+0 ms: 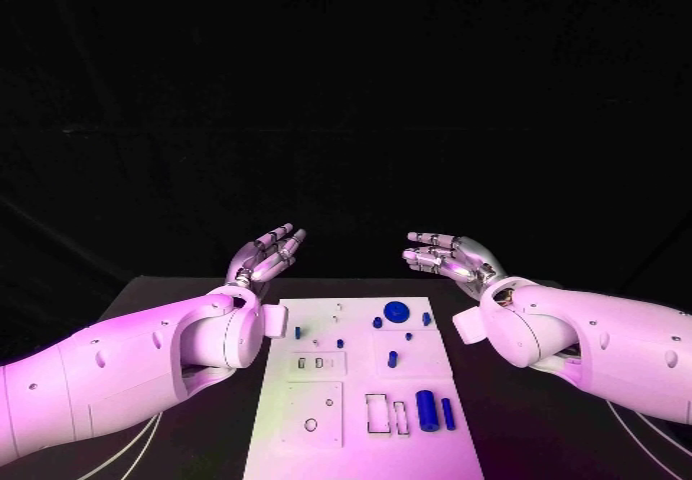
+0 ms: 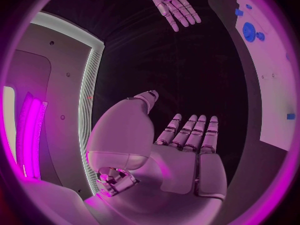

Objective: Assemble the parts on the task board

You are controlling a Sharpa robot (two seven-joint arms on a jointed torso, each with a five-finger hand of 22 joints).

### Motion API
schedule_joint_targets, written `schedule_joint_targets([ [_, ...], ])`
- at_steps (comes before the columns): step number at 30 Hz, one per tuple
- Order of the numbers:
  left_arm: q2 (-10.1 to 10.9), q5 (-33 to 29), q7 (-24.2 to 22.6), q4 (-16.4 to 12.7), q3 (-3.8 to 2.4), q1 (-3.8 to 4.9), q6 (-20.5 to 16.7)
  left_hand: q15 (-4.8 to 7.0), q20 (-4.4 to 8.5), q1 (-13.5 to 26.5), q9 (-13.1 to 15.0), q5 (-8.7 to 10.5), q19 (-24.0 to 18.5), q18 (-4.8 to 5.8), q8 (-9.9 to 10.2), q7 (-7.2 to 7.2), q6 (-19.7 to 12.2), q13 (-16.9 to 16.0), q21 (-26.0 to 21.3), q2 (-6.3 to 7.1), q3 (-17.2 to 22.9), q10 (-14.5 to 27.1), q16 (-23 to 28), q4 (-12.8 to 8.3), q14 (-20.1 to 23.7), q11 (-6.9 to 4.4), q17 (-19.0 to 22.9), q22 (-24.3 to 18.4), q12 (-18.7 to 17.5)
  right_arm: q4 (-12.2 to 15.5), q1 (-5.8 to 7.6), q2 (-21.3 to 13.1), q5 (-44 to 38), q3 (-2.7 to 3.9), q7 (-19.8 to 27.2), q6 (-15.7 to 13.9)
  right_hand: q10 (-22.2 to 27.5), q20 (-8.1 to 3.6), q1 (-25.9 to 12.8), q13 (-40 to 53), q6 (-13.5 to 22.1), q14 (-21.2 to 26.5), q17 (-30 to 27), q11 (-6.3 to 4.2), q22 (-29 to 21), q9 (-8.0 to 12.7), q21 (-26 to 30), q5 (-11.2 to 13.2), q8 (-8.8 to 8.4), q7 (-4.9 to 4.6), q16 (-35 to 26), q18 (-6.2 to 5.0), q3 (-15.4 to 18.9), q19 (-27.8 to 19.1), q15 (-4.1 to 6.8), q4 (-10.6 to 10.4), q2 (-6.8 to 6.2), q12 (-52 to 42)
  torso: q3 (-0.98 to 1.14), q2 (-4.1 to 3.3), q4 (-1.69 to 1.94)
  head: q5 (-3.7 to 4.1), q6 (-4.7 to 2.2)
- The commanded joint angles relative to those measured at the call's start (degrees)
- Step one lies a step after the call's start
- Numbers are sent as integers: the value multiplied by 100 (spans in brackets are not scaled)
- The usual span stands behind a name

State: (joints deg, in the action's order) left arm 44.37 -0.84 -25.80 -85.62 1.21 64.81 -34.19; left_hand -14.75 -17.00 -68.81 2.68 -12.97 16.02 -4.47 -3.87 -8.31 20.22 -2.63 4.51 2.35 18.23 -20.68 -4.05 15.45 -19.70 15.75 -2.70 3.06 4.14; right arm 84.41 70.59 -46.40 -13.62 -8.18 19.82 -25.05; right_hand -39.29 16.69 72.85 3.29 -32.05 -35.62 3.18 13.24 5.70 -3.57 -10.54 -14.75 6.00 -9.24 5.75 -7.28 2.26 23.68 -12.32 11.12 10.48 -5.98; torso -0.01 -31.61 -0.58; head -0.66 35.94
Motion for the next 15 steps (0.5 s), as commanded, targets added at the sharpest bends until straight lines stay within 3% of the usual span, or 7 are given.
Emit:
schedule_joint_targets([
  [1, 60, 5, -248, -117, -1, 41, 384, 109, 5, -245, 48, 15, 1272, -52, -112, -684, 596, -95, 480, 54, -4, -1209, -382, -152, -1451, -51, -164, 231, 273, -16, 37, -18, -1058, 3, 3, -254, -1788, -73, 356, 24, -1902, -1978, 62, -286, 315, -37, -829, 174, 193, -389, 241, -336, -369, 1706, 322, 547, -34, -71, 2, -78, -6, 5, 4],
  [2, 97, 5, -250, -153, -1, 55, 397, 158, 23, -352, 58, 19, 1681, -78, -140, -558, 798, -116, 634, 91, -34, -1644, -501, -230, -1938, -70, -205, 293, 367, -18, 53, -29, -1280, 6, -41, -218, -1902, -121, 361, 21, -1996, -2130, 60, -337, 336, -29, -898, 174, 180, -359, 254, -340, -418, 1834, 367, 556, -52, -44, 4, -104, -6, 1, -6],
  [4, 175, 6, -215, -245, -1, 75, 415, 279, 32, -593, 86, 20, 2091, -192, -212, -569, 1260, -132, 799, 140, -74, -2290, -622, -407, -2432, -206, -231, 336, 493, -19, 83, -41, -1739, 11, -126, -143, -2133, -213, 344, 21, -2174, -2424, 64, -404, 370, -21, -1015, 169, 151, -297, 271, -339, -523, 2041, 460, 553, -84, 12, 10, -149, -8, -8, -2],
  [7, 315, -14, -91, -461, -1, 104, 487, 409, 32, -810, 130, 19, 2247, -279, -328, -593, 1924, -129, 845, 155, -97, -2655, -692, -581, -2843, -336, -247, 317, 544, -16, 137, -43, -2347, 19, -291, -10, -2392, -326, 315, 23, -2357, -2781, 80, -474, 419, -19, -1160, 161, 98, -238, 285, -333, -660, 2260, 571, 553, -153, 93, 7, -214, -20, 5, -7],
  [10, 415, -25, 5, -649, -1, 141, 570, 505, 36, -965, 172, 16, 2421, -369, -447, -558, 2633, -131, 910, 171, -94, -2976, -735, -720, -3171, -424, -272, 315, 578, -5, 186, -47, -2930, 23, -518, 81, -2568, -418, 258, 28, -2489, -3058, 104, -512, 484, -21, -1312, 128, 31, -214, 267, -322, -783, 2423, 648, 539, -240, 191, 1, -287, -10, 26, -14],
  [15, 587, -33, 109, -909, -1, 226, 643, 632, 41, -1112, 154, 11, 2763, -549, -509, -442, 3196, -124, 1054, 231, 13, -3577, -710, -862, -3517, -567, -294, 324, 579, -15, 306, -19, -4109, 28, -1192, 218, -2951, -629, 127, 72, -2819, -3715, 318, -667, 708, -67, -1753, -62, 46, -94, 479, -329, -828, 2836, 865, 532, -472, 177, 4, -439, -11, 25, -35],
])
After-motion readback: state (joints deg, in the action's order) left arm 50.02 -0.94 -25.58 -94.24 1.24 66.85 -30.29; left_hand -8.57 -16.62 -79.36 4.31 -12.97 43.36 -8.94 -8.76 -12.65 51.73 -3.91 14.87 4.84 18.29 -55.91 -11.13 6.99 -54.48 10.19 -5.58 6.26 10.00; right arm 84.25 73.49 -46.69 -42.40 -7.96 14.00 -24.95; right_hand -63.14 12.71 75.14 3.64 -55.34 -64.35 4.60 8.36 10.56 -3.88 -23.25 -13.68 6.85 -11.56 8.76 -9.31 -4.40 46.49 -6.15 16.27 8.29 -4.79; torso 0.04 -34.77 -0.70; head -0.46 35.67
